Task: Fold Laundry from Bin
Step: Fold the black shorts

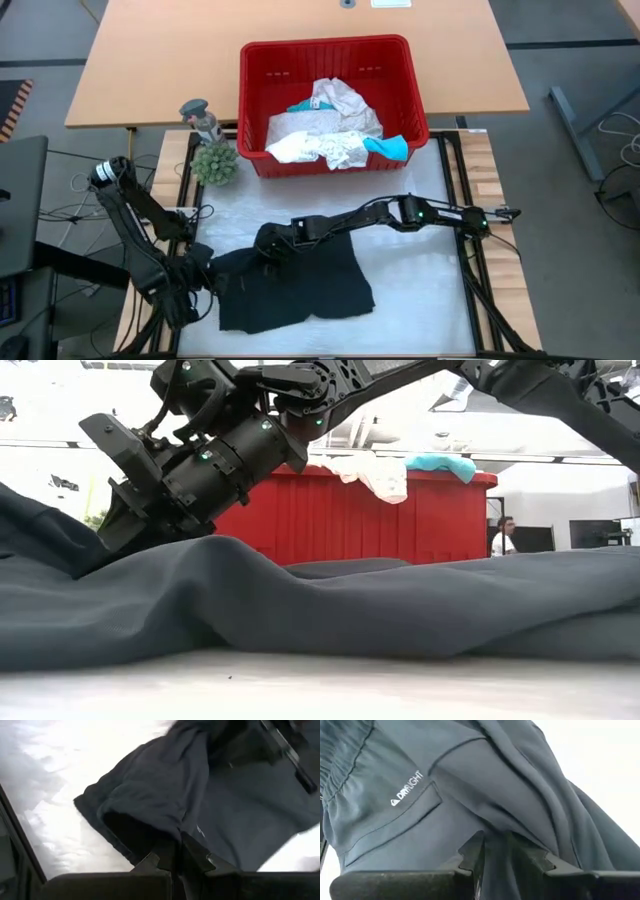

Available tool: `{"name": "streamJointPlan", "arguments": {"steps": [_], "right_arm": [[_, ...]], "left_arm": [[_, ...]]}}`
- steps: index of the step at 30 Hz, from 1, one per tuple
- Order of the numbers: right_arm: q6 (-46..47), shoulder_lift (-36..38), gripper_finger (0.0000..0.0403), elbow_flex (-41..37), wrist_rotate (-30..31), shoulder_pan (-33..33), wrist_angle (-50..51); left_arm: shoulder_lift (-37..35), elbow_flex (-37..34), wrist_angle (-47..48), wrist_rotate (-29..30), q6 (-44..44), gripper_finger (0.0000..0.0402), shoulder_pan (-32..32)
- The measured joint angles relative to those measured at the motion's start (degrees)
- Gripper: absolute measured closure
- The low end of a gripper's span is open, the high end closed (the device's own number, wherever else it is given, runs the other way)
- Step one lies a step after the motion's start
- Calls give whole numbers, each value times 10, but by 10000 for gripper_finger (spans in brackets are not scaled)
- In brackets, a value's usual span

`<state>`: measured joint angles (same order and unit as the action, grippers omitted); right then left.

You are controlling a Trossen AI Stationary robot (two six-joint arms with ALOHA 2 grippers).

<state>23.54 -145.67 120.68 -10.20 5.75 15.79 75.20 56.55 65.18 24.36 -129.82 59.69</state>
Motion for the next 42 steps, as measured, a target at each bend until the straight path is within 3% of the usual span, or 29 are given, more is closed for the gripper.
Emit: {"name": "streamJointPlan", "arguments": {"steps": [11,20,23,28,31,35,42], "right_arm": [[4,0,287,-1,10,-4,7],[4,0,287,-1,14,-6,7],[4,0,287,-1,14,-6,7],[4,0,287,-1,13,-6,7],[4,0,287,-1,13,-6,7],[3,0,287,-1,13,-5,7],[0,0,287,-1,10,-5,21]], "left_arm": [[1,-5,-6,-14,143,386,5],[8,-5,22,-74,145,261,8],[8,-5,27,-85,107,225,13],[9,32,87,59,-22,204,57],[8,60,125,97,-27,208,75],[8,43,97,266,-6,229,82],[35,-70,-8,270,18,309,32]]}}
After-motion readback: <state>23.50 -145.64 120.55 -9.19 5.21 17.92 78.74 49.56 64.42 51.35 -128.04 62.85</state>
